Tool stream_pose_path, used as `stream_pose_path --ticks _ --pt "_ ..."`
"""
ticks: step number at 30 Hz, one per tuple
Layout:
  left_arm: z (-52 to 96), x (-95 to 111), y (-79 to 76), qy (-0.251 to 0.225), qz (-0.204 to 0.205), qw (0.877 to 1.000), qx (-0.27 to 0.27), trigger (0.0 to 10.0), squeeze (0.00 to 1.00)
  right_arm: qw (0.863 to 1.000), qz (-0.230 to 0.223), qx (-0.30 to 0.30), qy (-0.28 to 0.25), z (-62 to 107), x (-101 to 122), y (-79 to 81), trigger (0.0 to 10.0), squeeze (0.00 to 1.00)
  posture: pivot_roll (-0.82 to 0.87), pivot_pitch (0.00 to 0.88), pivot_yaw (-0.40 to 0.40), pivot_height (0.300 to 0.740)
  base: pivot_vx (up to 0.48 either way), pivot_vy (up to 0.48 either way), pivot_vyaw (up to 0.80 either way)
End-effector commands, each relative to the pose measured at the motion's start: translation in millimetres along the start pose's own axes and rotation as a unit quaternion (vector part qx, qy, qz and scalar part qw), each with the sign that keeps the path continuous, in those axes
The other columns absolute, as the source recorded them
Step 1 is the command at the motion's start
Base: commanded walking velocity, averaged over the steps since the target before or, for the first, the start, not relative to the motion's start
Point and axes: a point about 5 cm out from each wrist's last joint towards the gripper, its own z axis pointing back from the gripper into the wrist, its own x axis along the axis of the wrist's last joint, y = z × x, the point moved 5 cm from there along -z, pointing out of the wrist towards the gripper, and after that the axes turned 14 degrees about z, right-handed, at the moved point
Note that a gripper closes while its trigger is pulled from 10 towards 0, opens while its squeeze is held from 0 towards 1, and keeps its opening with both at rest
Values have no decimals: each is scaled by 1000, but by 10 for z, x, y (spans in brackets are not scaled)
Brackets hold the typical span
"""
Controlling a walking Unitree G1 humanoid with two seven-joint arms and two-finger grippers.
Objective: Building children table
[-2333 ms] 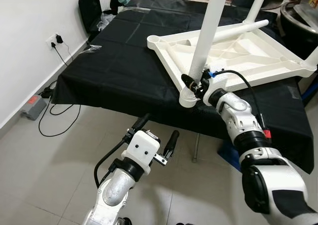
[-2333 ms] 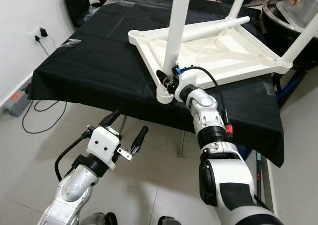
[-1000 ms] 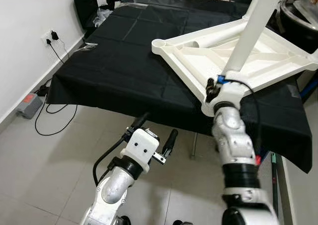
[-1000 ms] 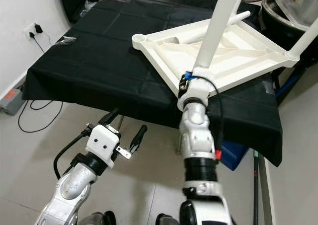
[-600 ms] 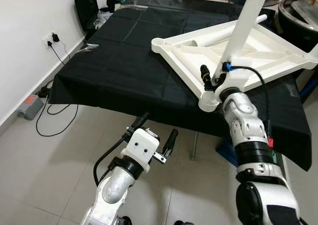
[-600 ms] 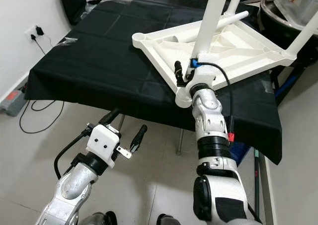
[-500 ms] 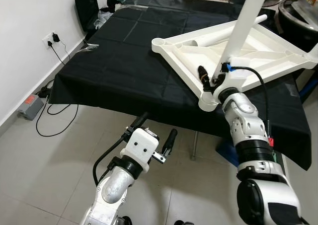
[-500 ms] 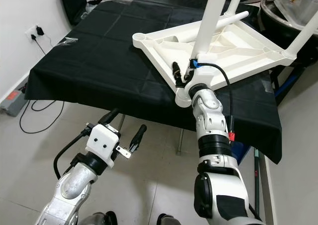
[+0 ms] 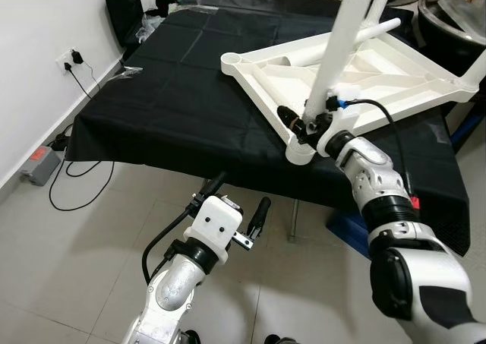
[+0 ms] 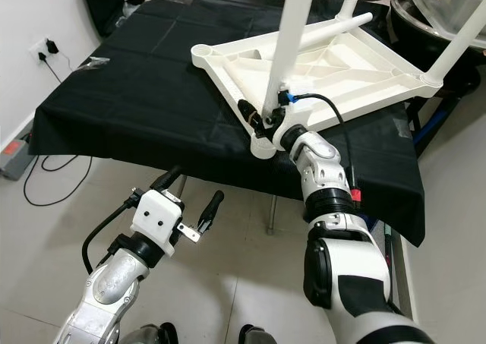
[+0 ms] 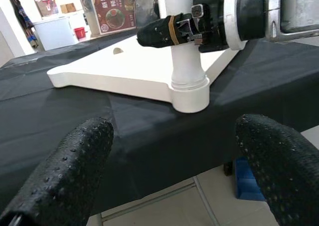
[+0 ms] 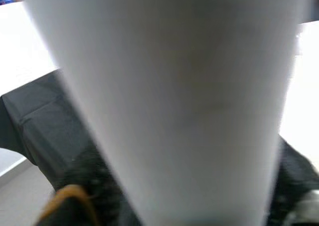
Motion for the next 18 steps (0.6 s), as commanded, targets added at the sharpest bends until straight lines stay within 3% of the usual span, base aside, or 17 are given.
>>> stream_pose_path --ticks 1,10,13,14,15,18 --pt "21 -22 -20 5 -1 1000 0 10000 0 1000 -3 21 12 -41 -81 137 0 0 177 179 -63 740 0 0 0" --pt "33 -28 -35 6 -1 1000 -2 10000 0 1000 29 -4 4 2 -114 89 0 0 178 158 -64 740 0 0 0" --pt "36 -39 -22 8 2 1000 1 10000 0 992 63 -112 12 110 -155 -58 0 0 167 160 -60 740 0 0 0" --pt "36 -39 -22 8 2 1000 1 10000 0 992 63 -112 12 110 -155 -58 0 0 167 160 -60 740 0 0 0" --pt "34 -43 -19 9 2 1000 1 10000 0 980 68 -186 22 201 -171 -164 0 0 163 161 -61 740 0 0 0" --pt "34 -43 -19 9 2 1000 1 10000 0 980 68 -186 22 201 -171 -164 0 0 163 161 -61 740 0 0 0"
